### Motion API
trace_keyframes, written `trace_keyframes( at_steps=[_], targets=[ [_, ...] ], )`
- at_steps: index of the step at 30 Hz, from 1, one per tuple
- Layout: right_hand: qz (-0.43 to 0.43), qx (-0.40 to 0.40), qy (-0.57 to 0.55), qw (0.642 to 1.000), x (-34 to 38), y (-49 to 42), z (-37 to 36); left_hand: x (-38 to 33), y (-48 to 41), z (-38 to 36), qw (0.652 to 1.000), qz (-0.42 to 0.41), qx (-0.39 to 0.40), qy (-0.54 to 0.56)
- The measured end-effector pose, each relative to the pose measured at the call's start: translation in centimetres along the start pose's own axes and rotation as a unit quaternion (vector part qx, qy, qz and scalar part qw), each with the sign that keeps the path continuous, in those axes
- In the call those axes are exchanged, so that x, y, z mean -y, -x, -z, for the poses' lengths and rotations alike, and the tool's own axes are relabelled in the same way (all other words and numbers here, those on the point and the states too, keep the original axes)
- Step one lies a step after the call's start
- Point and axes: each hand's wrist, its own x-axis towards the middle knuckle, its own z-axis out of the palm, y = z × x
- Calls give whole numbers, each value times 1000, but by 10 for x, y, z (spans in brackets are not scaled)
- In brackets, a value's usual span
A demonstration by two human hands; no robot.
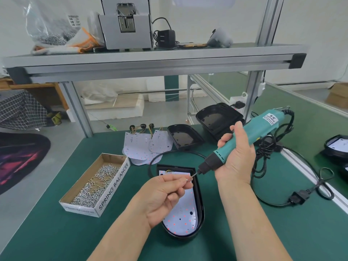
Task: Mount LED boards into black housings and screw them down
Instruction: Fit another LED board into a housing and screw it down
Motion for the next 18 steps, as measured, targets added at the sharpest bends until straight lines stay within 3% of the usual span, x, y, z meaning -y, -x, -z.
trace_keyframes(
  at_steps=[10,18],
  targets=[
    [6,-6,31,999,-3,2,2,4,-1,-4,1000,-5,-28,7],
    [39,-59,85,994,-8,5,-3,23,-2,-13,979,-141,-115,-88]
  ],
)
